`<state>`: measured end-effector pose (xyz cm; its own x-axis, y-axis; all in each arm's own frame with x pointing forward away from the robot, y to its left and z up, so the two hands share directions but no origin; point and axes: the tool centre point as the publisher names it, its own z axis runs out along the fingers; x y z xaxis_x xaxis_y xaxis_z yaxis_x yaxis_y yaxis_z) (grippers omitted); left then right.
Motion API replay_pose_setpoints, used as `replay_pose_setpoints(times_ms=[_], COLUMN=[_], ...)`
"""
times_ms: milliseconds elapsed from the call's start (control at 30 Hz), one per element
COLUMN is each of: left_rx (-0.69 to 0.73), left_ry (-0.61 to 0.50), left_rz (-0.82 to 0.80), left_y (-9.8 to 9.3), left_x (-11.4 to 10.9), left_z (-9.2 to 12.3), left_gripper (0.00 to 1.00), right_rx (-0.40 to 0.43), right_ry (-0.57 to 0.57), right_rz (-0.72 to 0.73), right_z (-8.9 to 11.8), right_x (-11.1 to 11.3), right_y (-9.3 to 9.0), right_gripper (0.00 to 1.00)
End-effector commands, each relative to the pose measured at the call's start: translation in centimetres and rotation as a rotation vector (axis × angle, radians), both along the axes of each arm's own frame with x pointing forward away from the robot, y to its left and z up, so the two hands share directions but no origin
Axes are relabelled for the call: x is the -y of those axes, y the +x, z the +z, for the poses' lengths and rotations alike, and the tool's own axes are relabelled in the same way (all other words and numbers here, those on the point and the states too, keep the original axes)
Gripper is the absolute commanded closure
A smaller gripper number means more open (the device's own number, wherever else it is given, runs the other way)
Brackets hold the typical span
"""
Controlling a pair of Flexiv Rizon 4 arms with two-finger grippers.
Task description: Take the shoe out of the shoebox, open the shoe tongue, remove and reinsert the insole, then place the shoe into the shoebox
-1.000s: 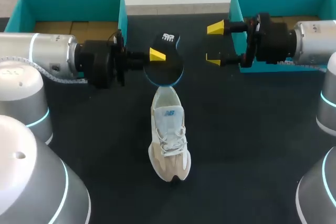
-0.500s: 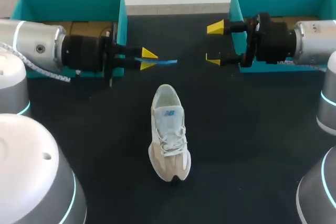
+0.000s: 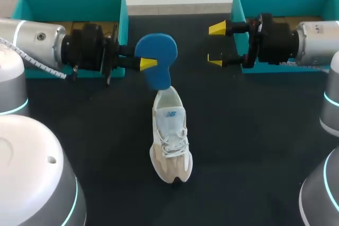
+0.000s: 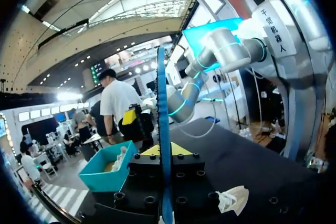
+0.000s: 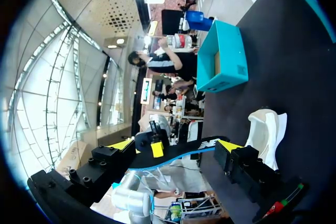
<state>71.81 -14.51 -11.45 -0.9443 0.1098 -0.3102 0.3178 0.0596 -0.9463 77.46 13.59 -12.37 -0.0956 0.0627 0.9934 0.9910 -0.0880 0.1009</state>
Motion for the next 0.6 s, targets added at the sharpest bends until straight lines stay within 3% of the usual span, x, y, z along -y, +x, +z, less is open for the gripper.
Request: replay_pose_setpoints(times_ms=[33, 367, 500, 600], left_rx=[-0.372, -0.372, -0.660, -0.730], left_ry=[-0.009, -0.009, 0.004, 0.005], left_rz=[0.018, 0.018, 0.014, 0.050], left_y=[0.3, 0.3, 1.3, 2.1], left_x=[0.0, 0.0, 0.0, -0.3], left_z=[-0.1, -0.1, -0.3, 0.0], left_gripper=[1.00, 1.00, 1.00, 1.00], right_rx=[-0.002, -0.002, -0.002, -0.002], right_ry=[-0.003, -0.003, -0.003, -0.003], right_rz=[-0.002, -0.002, -0.002, -0.002], right_z=[0.0, 0.0, 0.0, 0.0], right_x=[-0.2, -0.2, -0.2, -0.2], right_y=[0.0, 0.0, 0.0, 0.0], right_gripper=[0.00, 0.00, 0.00, 0.00])
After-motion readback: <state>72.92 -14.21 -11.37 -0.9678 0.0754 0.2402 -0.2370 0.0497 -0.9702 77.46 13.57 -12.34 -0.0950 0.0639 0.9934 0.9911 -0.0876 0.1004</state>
